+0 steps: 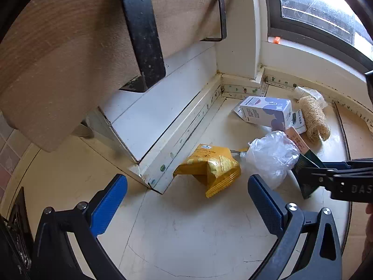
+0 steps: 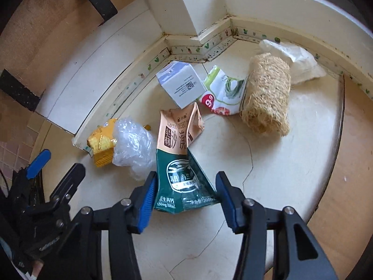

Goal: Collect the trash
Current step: 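Grasp the yellow snack bag with the left gripper while the right grasps the green drink pouch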

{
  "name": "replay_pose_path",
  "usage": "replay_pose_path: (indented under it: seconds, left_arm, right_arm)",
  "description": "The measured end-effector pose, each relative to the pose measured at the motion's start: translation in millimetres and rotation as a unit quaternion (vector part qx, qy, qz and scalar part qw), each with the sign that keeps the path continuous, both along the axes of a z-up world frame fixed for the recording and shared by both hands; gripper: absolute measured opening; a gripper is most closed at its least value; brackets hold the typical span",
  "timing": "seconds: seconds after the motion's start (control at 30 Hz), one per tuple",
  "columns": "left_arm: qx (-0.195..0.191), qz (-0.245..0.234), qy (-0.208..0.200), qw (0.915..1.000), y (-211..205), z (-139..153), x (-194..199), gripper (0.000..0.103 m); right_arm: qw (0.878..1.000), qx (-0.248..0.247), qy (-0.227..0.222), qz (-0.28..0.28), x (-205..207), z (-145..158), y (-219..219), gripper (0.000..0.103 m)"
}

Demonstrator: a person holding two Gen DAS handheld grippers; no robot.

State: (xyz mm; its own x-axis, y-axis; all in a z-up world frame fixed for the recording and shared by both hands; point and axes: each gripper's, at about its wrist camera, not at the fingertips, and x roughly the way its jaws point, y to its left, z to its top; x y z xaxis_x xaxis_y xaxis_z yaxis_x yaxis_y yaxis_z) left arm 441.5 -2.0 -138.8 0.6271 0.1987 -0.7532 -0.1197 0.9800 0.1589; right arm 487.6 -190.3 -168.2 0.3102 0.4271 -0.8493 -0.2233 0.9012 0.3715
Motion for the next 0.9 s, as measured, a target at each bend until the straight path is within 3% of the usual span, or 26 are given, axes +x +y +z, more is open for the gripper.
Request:
replay_pose_path:
  seconds: [0.23, 0.67, 0.9]
  left_arm:
    - [0.036, 0.022, 0.012, 0.9990, -3.4, -17.9, 26.5, 0.102]
    - [0.098, 0.046, 0.040, 0.9933, -19.2, -43.6, 71.7, 0.102]
    - [0.101, 0.051, 0.059, 0.9918, -16.1, -57.6, 79.0, 0.102]
  right_arm:
    - [0.998, 0.046, 0.020, -0.033, -21.5, -4.4, -26.7, 0.051]
    - [0.996, 0.071, 0.032, -0.040, -27.3, -13.1, -31.5, 0.051]
    - [0.996, 0.078, 0.034, -0.041, -26.0, -14.1, -33.1, 0.051]
